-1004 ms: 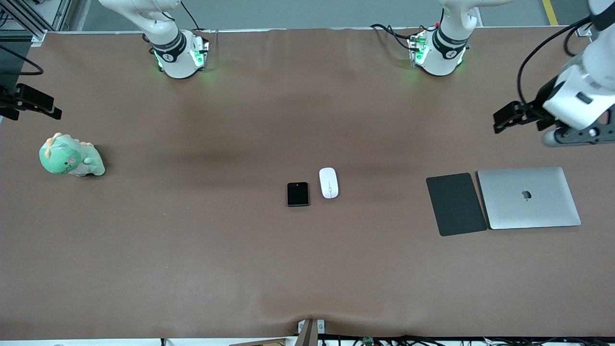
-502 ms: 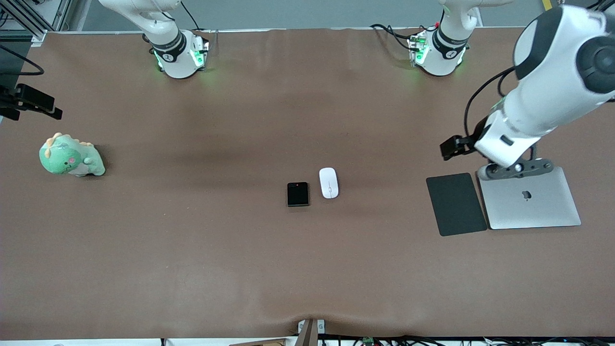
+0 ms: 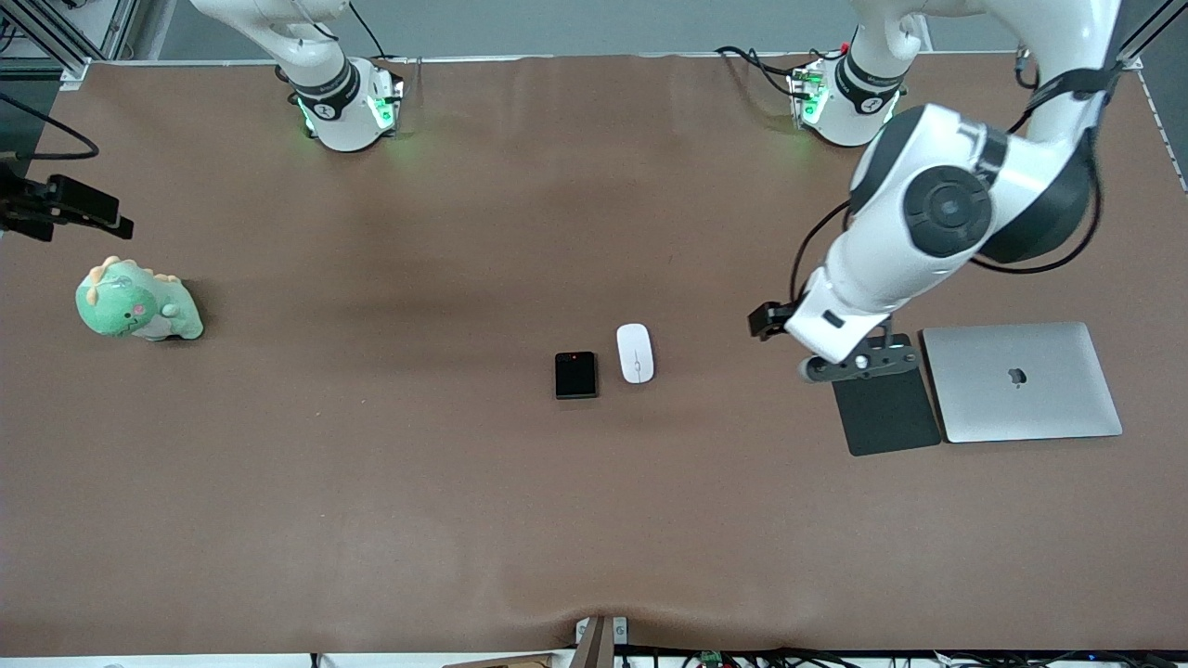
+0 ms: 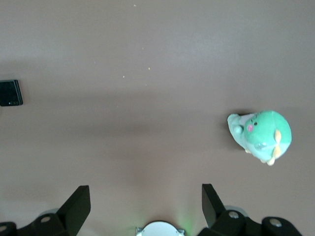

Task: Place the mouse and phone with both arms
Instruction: 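Reach the left gripper to the white mouse while the right gripper reaches the phone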

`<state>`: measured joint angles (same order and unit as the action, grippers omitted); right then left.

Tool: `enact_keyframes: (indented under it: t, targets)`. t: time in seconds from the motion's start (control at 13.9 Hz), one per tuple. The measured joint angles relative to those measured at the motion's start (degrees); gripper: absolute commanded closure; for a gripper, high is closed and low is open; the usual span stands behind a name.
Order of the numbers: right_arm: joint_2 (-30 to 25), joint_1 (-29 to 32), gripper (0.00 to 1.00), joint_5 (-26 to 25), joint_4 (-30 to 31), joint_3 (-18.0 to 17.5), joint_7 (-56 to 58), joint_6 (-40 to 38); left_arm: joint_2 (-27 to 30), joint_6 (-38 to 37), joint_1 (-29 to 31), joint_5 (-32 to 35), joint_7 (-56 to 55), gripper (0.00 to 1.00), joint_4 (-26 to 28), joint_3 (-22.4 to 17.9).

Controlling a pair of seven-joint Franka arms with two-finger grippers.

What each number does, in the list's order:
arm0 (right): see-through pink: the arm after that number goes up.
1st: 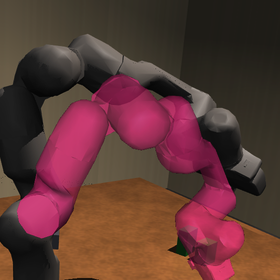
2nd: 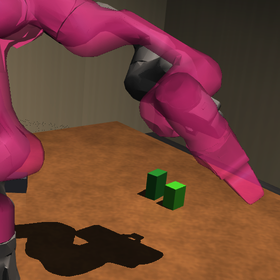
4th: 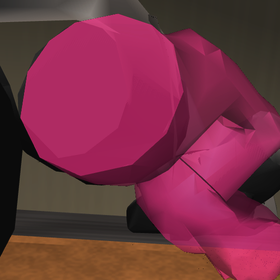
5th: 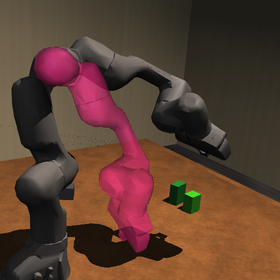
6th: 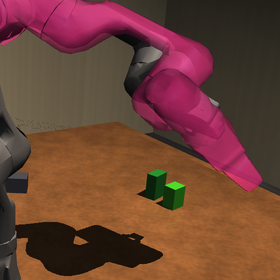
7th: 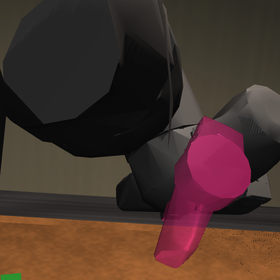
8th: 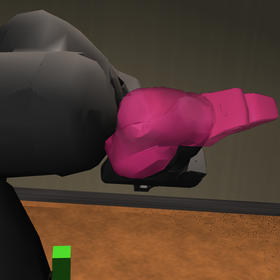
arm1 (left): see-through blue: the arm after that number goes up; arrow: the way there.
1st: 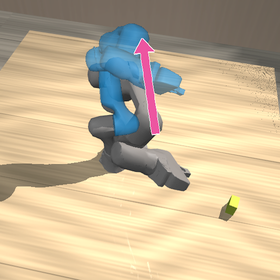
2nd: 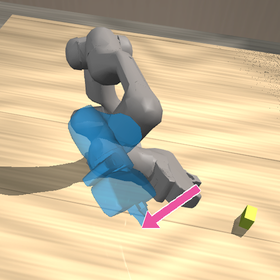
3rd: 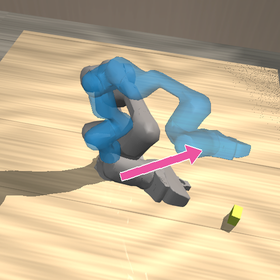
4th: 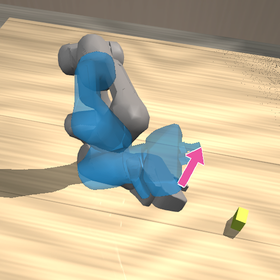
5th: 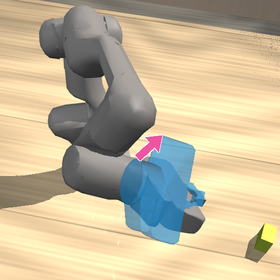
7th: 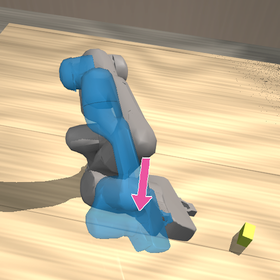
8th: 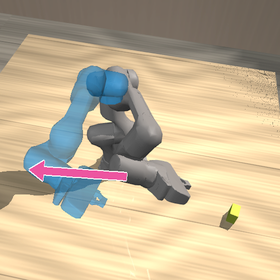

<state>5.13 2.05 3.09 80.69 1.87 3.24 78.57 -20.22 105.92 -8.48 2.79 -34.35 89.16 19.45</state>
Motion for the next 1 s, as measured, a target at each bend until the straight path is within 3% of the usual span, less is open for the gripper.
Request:
enact_keyframes:
  t: [0.65,1.0]
  targets:
    - [3.24,-0.03,0.00,0.02,0.15,-0.02,0.07,2.56,-6.73,13.49,-8.00,5.73,-13.05,0.00,4.54,0.11]
    - [10.88,-0.74,0.00,0.57,0.68,-0.51,0.06,3.96,-13.36,20.04,-11.92,9.05,-17.93,0.00,4.12,0.14]
